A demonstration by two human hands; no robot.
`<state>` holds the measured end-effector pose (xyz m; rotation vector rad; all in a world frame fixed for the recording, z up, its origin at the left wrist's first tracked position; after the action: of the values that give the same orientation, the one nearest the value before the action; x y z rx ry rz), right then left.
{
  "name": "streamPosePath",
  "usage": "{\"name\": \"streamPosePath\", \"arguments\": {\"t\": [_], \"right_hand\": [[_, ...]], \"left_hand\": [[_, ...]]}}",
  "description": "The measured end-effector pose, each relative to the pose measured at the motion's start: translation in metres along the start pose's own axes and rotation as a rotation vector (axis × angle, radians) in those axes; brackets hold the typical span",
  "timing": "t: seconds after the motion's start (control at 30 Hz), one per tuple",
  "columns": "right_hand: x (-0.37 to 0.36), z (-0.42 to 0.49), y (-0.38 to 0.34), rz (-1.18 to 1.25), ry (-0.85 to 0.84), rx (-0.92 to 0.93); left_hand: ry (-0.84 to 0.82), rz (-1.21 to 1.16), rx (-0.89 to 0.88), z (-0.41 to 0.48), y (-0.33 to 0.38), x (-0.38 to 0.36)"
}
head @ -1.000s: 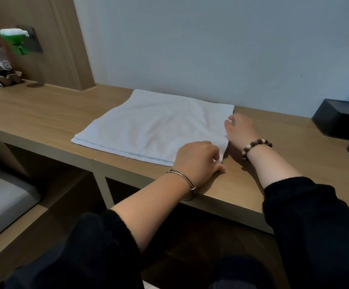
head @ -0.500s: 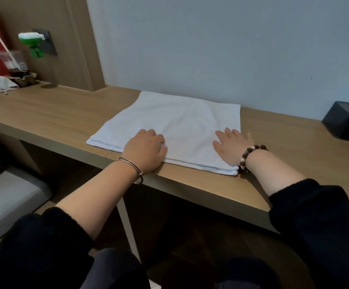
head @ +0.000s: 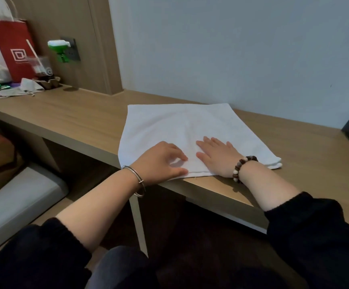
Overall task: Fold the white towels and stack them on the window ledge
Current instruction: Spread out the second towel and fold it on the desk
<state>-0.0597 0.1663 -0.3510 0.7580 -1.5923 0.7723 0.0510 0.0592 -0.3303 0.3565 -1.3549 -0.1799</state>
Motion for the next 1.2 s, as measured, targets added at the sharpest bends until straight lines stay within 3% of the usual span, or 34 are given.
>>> {"name": "streamPosePath", "arguments": {"t": [0.27, 0.47, 0.53, 0.67, 0.77, 0.87, 0.93, 1.1, 1.2], "right_hand": [[-0.004, 0.012, 0.023, -0.004, -0.046, -0.139], [-0.007, 0.008, 0.034, 0.051, 0.005, -0.282], [-0.002, 0.004, 0.029, 0.044, 0.086, -0.243], [0.016, -0.004, 0.001, 0.241, 0.301, 0.079], [0.021, -0.007, -0.018, 0.43, 0.344, 0.191], [0.016, -0.003, -0.028, 0.304, 0.303, 0.216], [0.015, 0.001, -0.03, 0.236, 0.278, 0.2], [0.015, 0.007, -0.036, 0.184, 0.269, 0.187], [0.013, 0.007, -0.036, 0.169, 0.246, 0.197]], "left_hand": [[-0.098, 0.424, -0.07, 0.025, -0.009, -0.014], [-0.106, 0.395, -0.062, 0.037, -0.014, -0.01], [-0.075, 0.333, -0.098, 0.029, -0.021, -0.003], [0.087, 0.443, -0.301, 0.007, -0.03, 0.009], [0.034, 0.518, -0.234, 0.004, -0.036, 0.015], [-0.087, 0.636, 0.002, 0.007, -0.051, 0.023], [-0.124, 0.702, 0.057, 0.008, -0.056, 0.024], [-0.147, 0.789, 0.046, 0.007, -0.058, 0.023], [0.006, 0.756, -0.021, 0.001, -0.06, 0.032]]}}
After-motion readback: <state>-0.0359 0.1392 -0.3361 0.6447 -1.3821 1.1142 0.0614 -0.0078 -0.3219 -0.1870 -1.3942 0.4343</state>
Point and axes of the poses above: each hand's wrist, its own z-axis towards the middle knuckle, its own x-axis out of the back of the hand, y = z × x, the point moved 6 cm from there along z, towards the middle knuckle, and after that the axes turned 5 degrees about x, right-handed, at the moved point
